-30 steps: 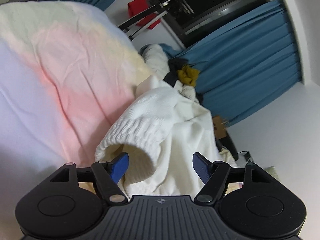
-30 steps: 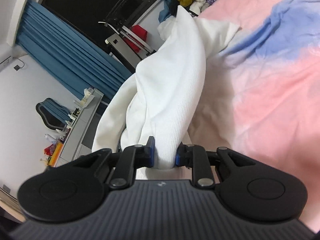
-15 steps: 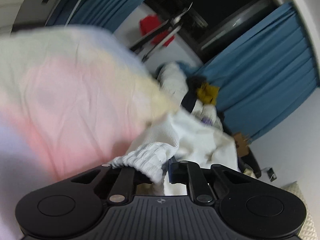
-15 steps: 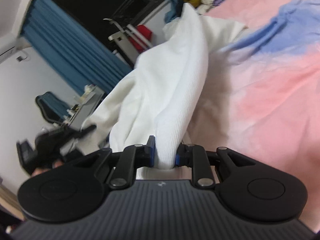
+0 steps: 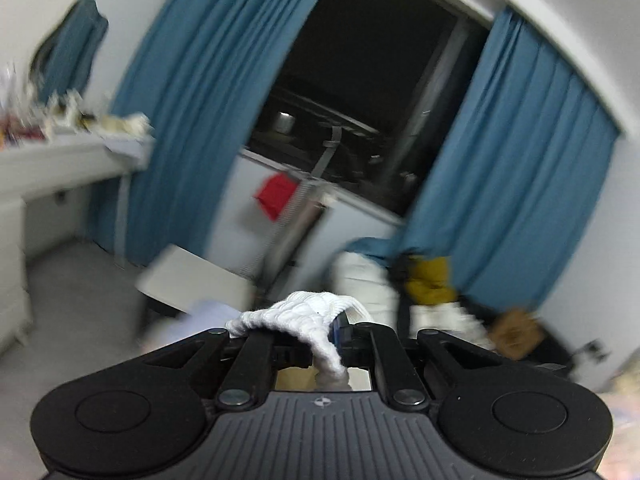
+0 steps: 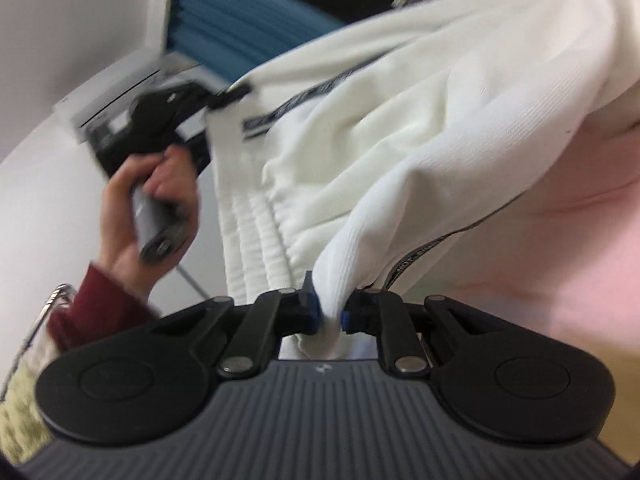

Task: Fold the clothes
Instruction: 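Lift the cuff with the left gripper while the right gripper grasps the other leg, then lay the pants flat on the bed and open both grippers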

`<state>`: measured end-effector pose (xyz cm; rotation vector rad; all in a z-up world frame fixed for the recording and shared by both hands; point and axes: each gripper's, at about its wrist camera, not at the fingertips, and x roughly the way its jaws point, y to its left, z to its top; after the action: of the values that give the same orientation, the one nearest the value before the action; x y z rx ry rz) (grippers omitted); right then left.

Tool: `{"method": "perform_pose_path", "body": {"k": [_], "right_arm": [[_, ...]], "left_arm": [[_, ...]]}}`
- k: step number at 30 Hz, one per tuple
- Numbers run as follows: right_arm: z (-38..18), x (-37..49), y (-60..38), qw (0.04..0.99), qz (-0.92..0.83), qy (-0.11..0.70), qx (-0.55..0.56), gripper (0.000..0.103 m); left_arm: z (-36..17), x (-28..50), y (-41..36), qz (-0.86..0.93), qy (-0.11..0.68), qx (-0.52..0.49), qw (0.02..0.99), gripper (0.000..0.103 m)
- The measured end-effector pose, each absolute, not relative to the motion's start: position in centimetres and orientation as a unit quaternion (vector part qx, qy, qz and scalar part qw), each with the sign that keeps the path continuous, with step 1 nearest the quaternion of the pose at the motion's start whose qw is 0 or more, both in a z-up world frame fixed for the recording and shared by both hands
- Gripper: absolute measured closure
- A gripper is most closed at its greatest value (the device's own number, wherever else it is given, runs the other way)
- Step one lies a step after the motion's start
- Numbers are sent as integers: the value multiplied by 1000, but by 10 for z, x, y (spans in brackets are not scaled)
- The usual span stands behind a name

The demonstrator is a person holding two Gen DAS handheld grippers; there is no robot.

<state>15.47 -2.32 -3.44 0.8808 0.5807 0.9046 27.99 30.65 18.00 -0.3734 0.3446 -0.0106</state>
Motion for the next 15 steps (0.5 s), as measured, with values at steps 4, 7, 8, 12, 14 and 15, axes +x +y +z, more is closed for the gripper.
{"method": "perform_pose_path", "body": {"k": [4,7,8,12,14,15], "right_arm": [[-62,187,46,758,442,297,376,89],[-103,208,77,754,428,352,352,89],[-114,211,80,756,422,362,345,90],[-131,216,85,763,417,377,320,90],[-128,217,83,763,419,382,310,90],[-125,217,82,765,422,383,301,88]], "left_arm": [[121,325,361,49,210,-189,958,93],[51,357,402,87,255,-217,938,93],[25,364,415,100,276,-233,927,93],[-29,375,437,113,304,-228,918,88],[-39,372,437,109,311,-224,917,83],[-42,369,438,107,313,-222,917,81]]}}
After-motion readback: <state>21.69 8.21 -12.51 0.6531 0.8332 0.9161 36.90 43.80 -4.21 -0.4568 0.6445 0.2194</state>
